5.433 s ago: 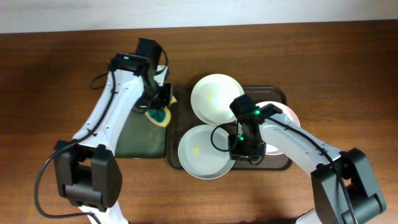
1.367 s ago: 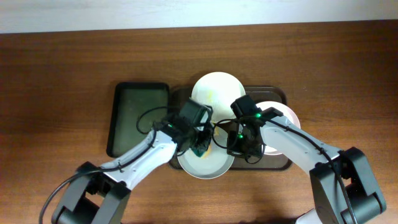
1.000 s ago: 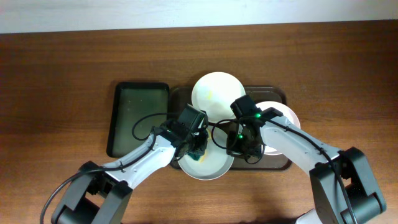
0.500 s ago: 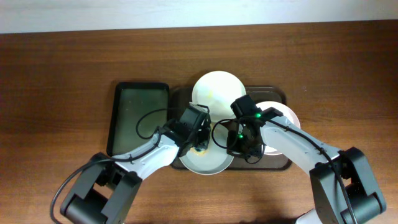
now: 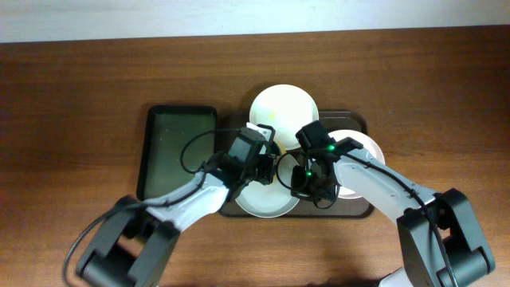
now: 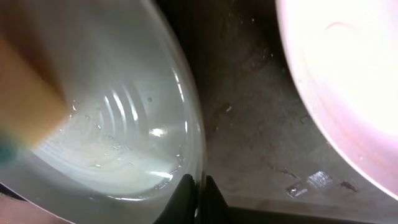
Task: Clean dirty plates on tray and stack at the side
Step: 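Move the sponge back to the black tray with the left gripper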
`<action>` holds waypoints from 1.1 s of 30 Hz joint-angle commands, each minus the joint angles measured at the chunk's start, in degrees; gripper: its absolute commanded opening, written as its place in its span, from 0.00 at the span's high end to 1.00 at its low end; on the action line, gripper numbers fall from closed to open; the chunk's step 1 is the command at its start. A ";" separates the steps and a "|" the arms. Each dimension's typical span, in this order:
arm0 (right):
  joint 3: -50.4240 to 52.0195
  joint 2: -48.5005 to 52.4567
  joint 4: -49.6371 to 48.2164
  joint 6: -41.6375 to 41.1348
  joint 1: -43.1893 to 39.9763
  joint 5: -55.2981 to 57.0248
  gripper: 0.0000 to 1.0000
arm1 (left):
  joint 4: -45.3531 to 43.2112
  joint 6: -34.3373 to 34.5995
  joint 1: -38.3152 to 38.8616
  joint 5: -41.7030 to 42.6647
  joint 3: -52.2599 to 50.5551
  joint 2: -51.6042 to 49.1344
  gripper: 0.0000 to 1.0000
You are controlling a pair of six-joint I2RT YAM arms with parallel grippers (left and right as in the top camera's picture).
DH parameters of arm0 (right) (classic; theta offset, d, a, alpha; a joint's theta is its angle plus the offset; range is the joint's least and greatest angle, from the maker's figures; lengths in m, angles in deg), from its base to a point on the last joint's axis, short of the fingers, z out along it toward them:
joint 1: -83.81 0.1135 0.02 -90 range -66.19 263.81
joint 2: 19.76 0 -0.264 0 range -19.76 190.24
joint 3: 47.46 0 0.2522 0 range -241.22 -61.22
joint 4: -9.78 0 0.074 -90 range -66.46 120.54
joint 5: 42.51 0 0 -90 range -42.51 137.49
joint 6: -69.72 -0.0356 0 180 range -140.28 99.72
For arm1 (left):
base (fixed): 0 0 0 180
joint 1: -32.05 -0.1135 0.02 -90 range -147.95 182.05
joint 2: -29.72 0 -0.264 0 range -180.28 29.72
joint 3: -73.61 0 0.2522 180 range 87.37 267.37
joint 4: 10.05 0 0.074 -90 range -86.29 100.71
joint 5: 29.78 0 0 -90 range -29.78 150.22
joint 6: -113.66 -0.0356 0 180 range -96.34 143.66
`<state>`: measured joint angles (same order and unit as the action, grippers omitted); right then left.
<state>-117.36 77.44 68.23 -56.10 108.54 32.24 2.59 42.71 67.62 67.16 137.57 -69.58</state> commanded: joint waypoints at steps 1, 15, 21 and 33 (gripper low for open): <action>0.37 0.48 0.72 1.11 0.37 -0.66 0.96 | 1.86 -0.72 0.11 2.45 0.37 12.39 1.00; 0.39 0.57 0.02 1.46 0.37 1.14 0.62 | 36.28 0.85 -13.44 -14.47 4.79 41.72 1.00; 0.48 0.61 -1.31 1.49 0.37 1.46 0.61 | 45.62 0.79 -28.94 -1.44 12.90 33.88 1.00; 2.75 0.68 -5.11 1.44 0.37 5.38 0.89 | 66.53 -7.19 -35.28 5.38 33.99 1.75 1.00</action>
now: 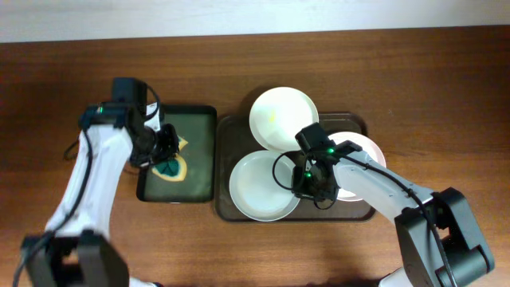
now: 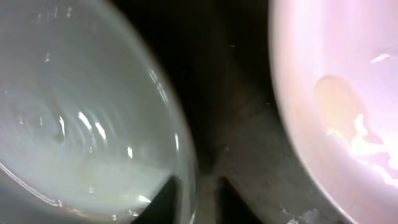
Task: Clean dirty plates on tray and stack at the side
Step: 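Move the sponge back to the black tray with the left gripper, then lift the grey plate with the right gripper and place it right of tray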
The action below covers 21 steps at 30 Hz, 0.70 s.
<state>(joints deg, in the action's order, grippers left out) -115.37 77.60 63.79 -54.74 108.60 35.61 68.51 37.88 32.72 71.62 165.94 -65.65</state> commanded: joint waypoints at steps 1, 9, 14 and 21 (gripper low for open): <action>0.74 0.52 -0.79 0.09 0.31 1.77 0.96 | 0.33 -2.34 -0.39 -0.50 6.03 -2.19 1.00; -3.91 -0.26 1.55 2.78 0.31 -2.93 0.96 | 1.40 -2.34 -2.62 -3.48 7.85 0.13 1.00; -13.51 -0.76 12.37 7.34 0.31 -2.47 0.96 | 1.01 -2.36 -5.55 5.49 7.85 0.26 1.00; -25.18 -0.79 18.62 9.84 0.31 -2.36 0.96 | 0.57 -2.36 -8.63 11.65 7.85 0.26 1.00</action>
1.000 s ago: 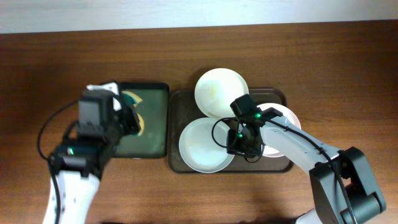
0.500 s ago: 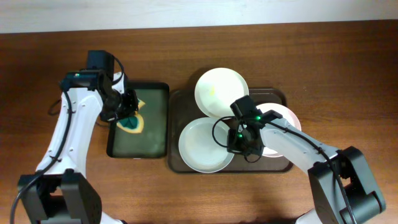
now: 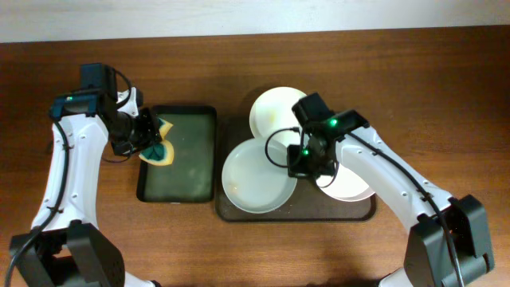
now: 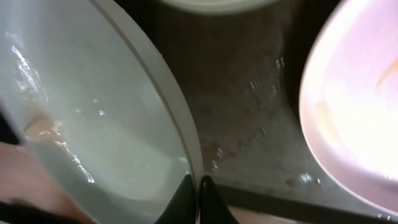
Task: Clean dirty plates on tray and stack at the side
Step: 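Lift the grey plate with the right gripper and place it right of tray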
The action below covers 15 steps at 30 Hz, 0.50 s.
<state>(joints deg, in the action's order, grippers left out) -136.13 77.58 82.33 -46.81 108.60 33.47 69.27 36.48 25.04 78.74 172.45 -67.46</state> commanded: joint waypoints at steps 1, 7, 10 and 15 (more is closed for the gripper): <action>-5.05 -0.76 -0.44 1.88 0.31 -0.09 0.96 | -0.20 -0.96 -1.07 4.63 1.33 2.08 1.00; -5.66 -0.26 -9.01 0.11 0.31 3.67 0.96 | -0.46 -0.96 -1.05 4.61 1.33 2.08 1.00; -5.66 0.98 -15.56 -0.83 1.38 5.73 0.96 | -0.98 -0.94 -1.05 3.08 1.33 2.08 1.00; -5.66 4.28 -26.88 -0.98 6.67 11.28 0.96 | -1.01 -0.94 -1.05 2.49 1.33 2.08 1.00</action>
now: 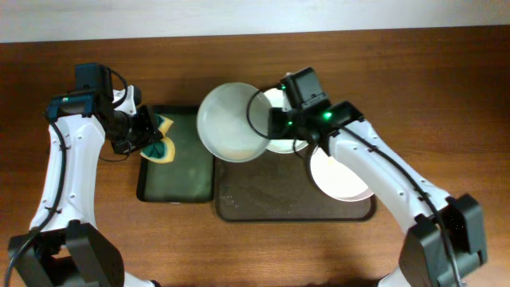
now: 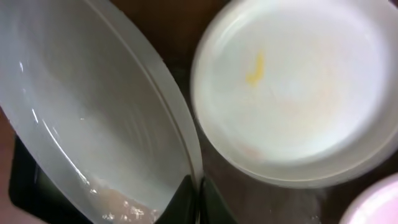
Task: Clean dirty plates on tray and stack at the side
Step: 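Lift the grey plate with the right gripper and place it right of tray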
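Observation:
My right gripper (image 1: 269, 122) is shut on the rim of a white plate (image 1: 231, 122), holding it tilted and raised over the gap between the brown tray (image 1: 295, 199) and the dark basin (image 1: 179, 171). In the right wrist view the jaws (image 2: 199, 190) pinch that wet plate (image 2: 93, 118). Beside it lies a plate with a yellow smear (image 2: 292, 87), mostly under my arm in the overhead view (image 1: 280, 143). A third plate (image 1: 341, 174) rests on the tray's right side. My left gripper (image 1: 150, 135) is shut on a yellow-green sponge (image 1: 162, 145) at the basin's left edge.
The basin holds a film of greenish water. Wet streaks mark the bare front of the brown tray. Wooden table (image 1: 430, 80) surrounds both. The edge of the third plate shows pinkish at the bottom right in the right wrist view (image 2: 380, 205).
The held plate was over the tray's front left. It is now farther back and to the left, above the tray's back-left corner. My left arm and the sponge have hardly shifted.
First my left gripper had the sponge on the front-left plate while the right gripper pinched its rim. Then the left arm was over the basin with the sponge, the right jaws slightly apart at the rim. Later the plate was gripped and tilted, and now hangs raised.

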`<action>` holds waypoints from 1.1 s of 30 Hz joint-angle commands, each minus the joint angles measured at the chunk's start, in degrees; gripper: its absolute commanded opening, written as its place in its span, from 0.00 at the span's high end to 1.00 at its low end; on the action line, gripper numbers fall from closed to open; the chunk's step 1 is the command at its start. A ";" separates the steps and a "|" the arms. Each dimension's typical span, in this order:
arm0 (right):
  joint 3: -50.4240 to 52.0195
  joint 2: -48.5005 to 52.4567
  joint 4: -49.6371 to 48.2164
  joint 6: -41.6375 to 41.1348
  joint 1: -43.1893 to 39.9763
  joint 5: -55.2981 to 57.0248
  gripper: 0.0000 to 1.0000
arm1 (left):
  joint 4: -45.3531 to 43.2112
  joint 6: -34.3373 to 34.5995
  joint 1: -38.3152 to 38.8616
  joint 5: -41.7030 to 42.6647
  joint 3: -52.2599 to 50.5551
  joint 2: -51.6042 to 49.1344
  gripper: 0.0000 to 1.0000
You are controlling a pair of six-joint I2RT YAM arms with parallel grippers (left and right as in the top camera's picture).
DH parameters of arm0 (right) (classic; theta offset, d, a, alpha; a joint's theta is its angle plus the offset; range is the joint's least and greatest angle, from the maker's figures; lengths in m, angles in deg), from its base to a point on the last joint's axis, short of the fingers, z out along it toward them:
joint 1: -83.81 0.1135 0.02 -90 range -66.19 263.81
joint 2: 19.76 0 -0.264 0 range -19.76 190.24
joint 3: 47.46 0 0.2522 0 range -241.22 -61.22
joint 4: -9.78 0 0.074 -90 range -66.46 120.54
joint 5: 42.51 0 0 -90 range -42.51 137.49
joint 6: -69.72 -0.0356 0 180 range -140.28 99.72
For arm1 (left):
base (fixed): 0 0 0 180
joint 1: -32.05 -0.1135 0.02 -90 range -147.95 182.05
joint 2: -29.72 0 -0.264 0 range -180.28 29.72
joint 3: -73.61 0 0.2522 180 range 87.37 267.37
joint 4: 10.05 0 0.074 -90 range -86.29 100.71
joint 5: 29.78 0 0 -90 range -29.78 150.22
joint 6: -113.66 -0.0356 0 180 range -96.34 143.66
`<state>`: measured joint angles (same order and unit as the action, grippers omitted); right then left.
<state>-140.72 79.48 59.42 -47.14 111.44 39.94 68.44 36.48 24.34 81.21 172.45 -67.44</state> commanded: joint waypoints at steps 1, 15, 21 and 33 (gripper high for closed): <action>-1.07 3.32 -6.43 -0.66 5.42 7.28 0.96 | -0.17 -0.94 -0.35 0.02 1.33 2.05 1.00; -1.09 8.11 -43.60 31.82 19.78 44.74 0.96 | 0.04 -0.90 -0.35 -6.01 1.33 2.05 1.00; -1.07 8.11 -46.25 41.38 20.76 46.84 0.96 | 0.50 -0.90 -0.35 -5.79 1.33 2.05 1.00; -1.09 8.17 -45.46 28.46 21.16 43.87 0.96 | 0.61 -0.87 -0.35 -5.79 1.33 2.05 1.00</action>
<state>-140.85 88.11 17.72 -22.50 131.86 83.37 68.90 36.48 24.34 75.59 172.45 -67.44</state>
